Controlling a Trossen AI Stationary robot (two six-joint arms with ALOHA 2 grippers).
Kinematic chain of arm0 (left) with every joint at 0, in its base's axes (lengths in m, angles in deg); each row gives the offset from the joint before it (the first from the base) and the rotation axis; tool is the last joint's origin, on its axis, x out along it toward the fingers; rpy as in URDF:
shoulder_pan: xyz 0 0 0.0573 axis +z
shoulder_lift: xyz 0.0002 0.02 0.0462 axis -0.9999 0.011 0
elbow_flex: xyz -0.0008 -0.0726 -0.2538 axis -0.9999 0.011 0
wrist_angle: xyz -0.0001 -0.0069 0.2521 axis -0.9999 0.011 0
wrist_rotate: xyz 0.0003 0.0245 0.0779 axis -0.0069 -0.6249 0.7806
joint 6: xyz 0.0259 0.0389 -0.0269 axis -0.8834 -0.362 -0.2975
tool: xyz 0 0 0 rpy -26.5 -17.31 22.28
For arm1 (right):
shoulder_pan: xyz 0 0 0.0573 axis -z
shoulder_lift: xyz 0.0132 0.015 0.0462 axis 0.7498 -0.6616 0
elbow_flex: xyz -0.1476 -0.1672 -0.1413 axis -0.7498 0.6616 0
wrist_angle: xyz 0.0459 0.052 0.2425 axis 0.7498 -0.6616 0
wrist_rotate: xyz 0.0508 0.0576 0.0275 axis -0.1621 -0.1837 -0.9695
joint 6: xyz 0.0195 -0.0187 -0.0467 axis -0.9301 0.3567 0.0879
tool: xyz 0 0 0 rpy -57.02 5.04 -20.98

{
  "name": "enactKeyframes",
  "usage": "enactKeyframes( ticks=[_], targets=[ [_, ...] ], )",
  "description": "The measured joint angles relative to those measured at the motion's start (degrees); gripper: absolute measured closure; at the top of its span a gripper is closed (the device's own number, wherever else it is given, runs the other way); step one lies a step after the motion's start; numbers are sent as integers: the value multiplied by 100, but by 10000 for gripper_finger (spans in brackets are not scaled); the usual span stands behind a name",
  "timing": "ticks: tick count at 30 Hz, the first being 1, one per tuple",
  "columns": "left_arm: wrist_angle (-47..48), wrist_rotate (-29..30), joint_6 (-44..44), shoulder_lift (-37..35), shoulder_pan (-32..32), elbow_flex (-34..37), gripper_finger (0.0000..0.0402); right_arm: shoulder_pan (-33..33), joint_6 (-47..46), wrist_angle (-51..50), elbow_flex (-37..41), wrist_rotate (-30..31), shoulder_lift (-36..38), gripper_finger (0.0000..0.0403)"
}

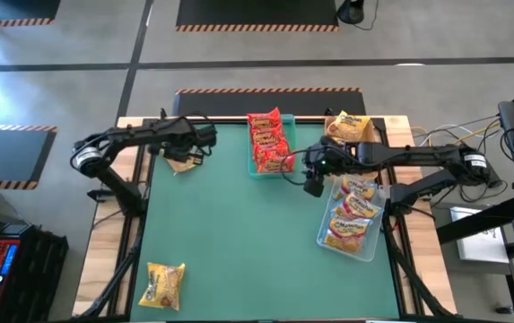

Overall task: Sort Maruchan noodles
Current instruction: Put the yellow noodle pack into the orange bin

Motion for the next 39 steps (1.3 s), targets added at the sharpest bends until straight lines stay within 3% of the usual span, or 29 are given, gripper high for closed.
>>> enactKeyframes(
  ticks=[11,21,39],
  targets=[
    [-1682,-22,-225,12,415,789,365,455,-38,831,-4,-2,0,223],
    [-1813,-52,-118,263,437,778,365,721,-38,841,-4,51,0,223],
    [-2235,-1560,409,306,-903,365,365,721,250,683,-4,348,0,225]
  ],
)
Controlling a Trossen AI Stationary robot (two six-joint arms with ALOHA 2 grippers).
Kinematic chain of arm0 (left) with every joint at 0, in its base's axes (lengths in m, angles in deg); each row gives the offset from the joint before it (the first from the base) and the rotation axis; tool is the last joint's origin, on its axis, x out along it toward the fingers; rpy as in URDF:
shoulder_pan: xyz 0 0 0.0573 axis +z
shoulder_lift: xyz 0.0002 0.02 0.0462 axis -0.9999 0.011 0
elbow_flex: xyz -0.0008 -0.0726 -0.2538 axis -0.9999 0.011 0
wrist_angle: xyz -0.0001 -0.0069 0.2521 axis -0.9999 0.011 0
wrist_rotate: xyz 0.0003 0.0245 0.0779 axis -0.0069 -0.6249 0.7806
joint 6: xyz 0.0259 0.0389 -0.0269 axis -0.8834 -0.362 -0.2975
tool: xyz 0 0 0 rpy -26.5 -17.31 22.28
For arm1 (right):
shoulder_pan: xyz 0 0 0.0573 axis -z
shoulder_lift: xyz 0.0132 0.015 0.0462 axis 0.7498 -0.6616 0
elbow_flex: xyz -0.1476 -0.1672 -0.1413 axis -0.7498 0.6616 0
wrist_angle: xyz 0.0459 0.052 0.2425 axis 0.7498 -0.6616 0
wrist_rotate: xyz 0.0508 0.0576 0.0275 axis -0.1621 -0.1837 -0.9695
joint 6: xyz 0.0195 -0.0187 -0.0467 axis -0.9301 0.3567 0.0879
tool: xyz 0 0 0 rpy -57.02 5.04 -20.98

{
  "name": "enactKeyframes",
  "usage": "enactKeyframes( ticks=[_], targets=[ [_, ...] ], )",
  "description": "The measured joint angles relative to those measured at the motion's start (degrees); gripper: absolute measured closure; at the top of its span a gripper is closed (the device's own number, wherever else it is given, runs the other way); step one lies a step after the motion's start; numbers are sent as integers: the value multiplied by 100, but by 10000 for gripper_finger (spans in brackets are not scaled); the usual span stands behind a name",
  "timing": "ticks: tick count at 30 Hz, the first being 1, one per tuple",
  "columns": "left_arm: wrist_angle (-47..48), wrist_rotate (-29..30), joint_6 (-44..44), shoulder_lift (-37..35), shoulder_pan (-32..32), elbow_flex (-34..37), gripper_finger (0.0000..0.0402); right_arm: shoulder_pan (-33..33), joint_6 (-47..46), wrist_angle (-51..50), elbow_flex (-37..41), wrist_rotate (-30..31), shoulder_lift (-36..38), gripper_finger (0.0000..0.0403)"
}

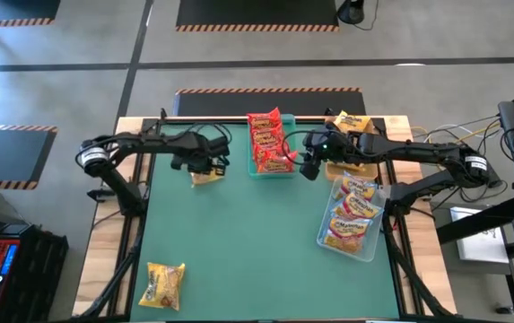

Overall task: Sort Maruchan noodles
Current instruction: Put the yellow noodle pack into the orange bin

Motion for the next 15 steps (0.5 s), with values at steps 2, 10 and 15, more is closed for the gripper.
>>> enactKeyframes(
  ticks=[2,10,15],
  targets=[
    [-128,-74,237,0,-263,0,365,0,6,-90,0,0,0,225],
    [-1176,-314,1206,8,-1384,4,365,0,-3,-399,0,0,0,227],
    [-2048,-264,1735,13,-1967,9,365,-2,-11,-496,0,-2,0,230]
  ],
)
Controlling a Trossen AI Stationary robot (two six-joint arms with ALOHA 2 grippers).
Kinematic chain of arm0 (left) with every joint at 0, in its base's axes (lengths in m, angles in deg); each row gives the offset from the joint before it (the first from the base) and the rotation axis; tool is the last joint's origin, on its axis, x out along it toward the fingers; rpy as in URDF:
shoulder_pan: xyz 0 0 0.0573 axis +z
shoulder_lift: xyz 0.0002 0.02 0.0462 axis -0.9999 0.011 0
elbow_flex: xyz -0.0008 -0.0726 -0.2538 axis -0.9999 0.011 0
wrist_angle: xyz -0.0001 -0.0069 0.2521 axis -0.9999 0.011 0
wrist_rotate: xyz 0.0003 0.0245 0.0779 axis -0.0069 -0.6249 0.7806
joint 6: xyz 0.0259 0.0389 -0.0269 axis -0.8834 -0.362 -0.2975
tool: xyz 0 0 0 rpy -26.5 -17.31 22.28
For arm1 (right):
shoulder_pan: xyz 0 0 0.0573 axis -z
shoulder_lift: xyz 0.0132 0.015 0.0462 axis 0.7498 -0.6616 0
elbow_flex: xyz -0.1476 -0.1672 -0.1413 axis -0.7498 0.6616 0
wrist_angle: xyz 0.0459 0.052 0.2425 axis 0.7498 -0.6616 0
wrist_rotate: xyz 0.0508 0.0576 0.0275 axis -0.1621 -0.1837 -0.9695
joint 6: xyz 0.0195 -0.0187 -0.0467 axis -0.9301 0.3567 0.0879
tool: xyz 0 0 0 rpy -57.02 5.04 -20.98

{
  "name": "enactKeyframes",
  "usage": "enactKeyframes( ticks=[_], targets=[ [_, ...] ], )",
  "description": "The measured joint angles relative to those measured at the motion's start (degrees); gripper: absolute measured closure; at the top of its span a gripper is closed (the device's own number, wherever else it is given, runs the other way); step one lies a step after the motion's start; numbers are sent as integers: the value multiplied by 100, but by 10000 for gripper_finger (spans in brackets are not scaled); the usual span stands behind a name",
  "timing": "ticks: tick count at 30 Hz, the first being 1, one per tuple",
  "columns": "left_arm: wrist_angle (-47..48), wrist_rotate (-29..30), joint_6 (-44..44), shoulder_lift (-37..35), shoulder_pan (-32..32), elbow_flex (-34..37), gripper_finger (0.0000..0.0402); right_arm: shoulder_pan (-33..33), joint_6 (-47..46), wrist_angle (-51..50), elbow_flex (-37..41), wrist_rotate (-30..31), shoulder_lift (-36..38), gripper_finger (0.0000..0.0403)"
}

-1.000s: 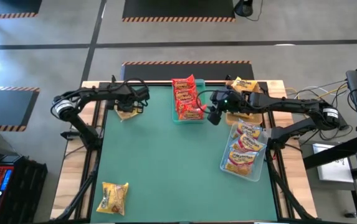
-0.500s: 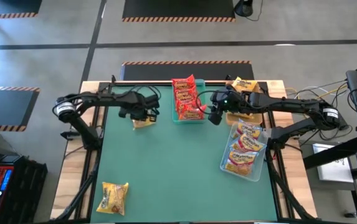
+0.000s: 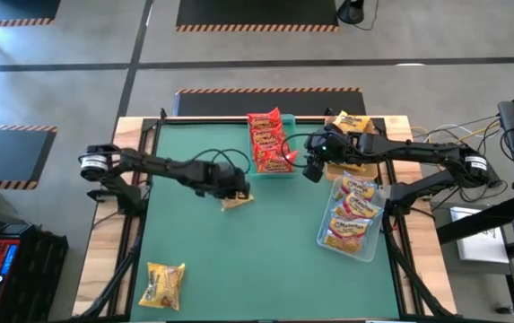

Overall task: Sort Maruchan noodles
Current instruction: Put the yellow noodle pack into the orange bin

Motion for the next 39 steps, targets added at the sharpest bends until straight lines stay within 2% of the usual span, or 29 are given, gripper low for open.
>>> enactKeyframes(
  ticks=[4,9,13,15,19,21,23,31,39],
  targets=[
    [-486,195,389,168,-342,-8,365,0,-58,-6,0,0,0,228],
    [-509,413,459,478,-570,-272,365,0,-134,-126,0,-8,0,227],
    [-460,958,-3,514,-581,-613,365,0,-151,-313,2,-25,0,227],
    [-202,1323,-359,514,-577,-837,365,0,-151,-336,2,-25,0,227],
    [1198,1770,-603,531,-492,-1302,365,0,-167,-329,3,-25,0,227],
    [1888,1809,-614,540,-440,-1393,365,0,-270,-324,4,-23,0,227],
    [2178,1847,-614,540,-393,-1369,365,0,-393,-314,4,-24,0,227],
    [1789,1547,-506,664,-352,-788,365,0,-654,-259,7,-16,0,227],
    [1549,1163,-472,866,-448,-789,365,-13,-848,-276,11,-22,-7,227]
  ],
)
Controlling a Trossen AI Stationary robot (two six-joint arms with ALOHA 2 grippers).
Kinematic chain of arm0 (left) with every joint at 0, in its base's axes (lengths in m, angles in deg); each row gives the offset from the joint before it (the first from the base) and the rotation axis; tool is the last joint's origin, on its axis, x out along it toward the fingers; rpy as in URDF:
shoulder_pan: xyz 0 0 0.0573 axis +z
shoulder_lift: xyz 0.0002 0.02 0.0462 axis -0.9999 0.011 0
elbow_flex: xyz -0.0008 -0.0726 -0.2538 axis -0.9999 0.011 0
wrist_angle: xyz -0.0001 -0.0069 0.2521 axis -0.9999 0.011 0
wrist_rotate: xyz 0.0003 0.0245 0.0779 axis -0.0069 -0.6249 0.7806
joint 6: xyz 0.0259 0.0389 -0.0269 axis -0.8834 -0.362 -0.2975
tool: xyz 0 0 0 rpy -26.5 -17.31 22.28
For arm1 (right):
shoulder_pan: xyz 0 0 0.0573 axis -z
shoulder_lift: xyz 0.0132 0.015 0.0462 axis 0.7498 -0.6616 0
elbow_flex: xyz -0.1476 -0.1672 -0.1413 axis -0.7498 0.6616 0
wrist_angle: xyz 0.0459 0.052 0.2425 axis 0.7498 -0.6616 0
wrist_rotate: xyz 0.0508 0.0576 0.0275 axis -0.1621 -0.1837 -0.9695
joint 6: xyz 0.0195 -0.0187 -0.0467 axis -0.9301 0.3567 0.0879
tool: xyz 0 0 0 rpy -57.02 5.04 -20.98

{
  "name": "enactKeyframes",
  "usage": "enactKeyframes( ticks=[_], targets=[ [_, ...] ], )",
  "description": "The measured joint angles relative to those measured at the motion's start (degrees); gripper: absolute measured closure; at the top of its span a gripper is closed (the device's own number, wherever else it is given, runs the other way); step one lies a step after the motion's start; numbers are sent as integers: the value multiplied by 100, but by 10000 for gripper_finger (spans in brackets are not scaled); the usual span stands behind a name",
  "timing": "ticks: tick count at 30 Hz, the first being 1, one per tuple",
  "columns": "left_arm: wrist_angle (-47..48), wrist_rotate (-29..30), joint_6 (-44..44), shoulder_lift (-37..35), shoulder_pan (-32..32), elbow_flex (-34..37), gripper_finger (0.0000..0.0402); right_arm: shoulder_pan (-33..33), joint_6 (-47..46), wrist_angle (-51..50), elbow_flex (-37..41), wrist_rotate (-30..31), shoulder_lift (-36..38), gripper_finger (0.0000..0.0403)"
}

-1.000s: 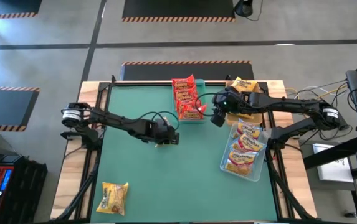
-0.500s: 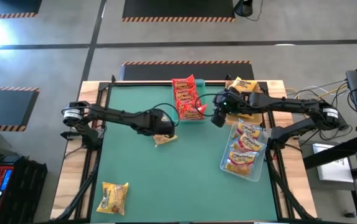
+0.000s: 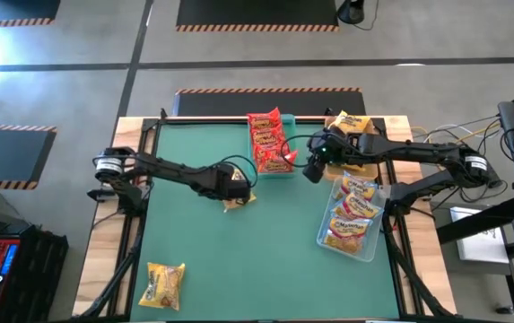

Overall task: Sort Maruchan noodles
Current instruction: Put the yellow noodle pack into the orange bin

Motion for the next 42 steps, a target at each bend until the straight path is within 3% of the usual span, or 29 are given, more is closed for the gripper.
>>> enactKeyframes(
  ticks=[4,11,20,28,33,42],
  targets=[
    [-490,-417,9,34,-176,-135,365,-27,-361,-34,0,-280,-4,227],
    [-1432,-845,81,241,-411,-261,365,-258,-908,105,268,-1492,-4,227],
    [-1970,-976,-105,1065,-504,-1116,365,-719,-1806,1774,1280,-2076,-4,227],
    [-1227,-655,-513,1626,-508,-2179,365,-804,-2397,2368,1803,-2128,-4,227],
    [-1308,-586,-839,1449,-548,-2329,365,-939,-2926,2995,2227,-2130,-4,227],
    [-1331,-840,-654,1434,-738,-2180,365,-1148,-3503,3626,2573,-2050,-39,227]
  ],
)
